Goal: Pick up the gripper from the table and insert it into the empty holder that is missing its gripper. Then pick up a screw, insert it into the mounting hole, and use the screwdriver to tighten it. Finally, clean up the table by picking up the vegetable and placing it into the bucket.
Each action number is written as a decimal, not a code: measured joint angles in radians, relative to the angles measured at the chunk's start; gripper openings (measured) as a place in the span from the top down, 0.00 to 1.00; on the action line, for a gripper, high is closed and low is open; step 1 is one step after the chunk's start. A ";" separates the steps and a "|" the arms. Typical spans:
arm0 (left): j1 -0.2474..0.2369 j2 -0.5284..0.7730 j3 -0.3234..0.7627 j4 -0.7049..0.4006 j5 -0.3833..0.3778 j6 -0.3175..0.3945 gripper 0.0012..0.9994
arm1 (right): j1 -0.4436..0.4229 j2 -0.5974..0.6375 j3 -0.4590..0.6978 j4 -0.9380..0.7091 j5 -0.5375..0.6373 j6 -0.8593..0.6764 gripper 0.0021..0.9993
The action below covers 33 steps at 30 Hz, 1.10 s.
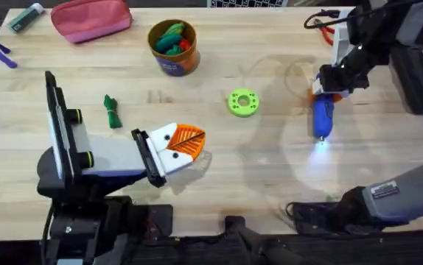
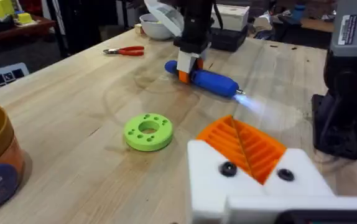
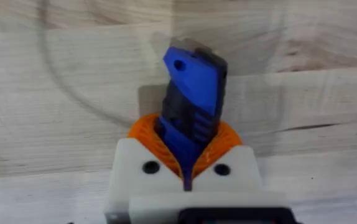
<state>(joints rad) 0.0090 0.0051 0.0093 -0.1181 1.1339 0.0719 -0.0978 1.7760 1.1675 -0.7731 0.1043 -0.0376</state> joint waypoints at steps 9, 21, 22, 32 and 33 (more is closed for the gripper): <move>0.000 0.000 0.000 0.000 0.000 0.000 0.99 | 0.000 0.000 0.000 -0.003 0.000 0.000 0.98; 0.000 0.000 0.000 0.000 0.000 0.000 0.99 | 0.028 -0.084 0.111 -0.069 -0.012 0.016 0.98; 0.000 0.000 0.000 0.000 0.000 0.000 0.99 | 0.038 -0.110 0.132 -0.068 -0.020 0.017 0.98; 0.000 0.000 0.000 0.000 0.000 0.000 0.99 | 0.205 -0.340 0.309 0.005 -0.060 0.030 0.98; 0.000 0.000 0.000 0.000 0.000 0.000 0.99 | 0.225 -0.355 0.313 0.023 -0.063 0.030 0.98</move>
<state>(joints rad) 0.0090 0.0051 0.0093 -0.1184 1.1339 0.0716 0.1271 1.4213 1.4810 -0.7501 0.0414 -0.0074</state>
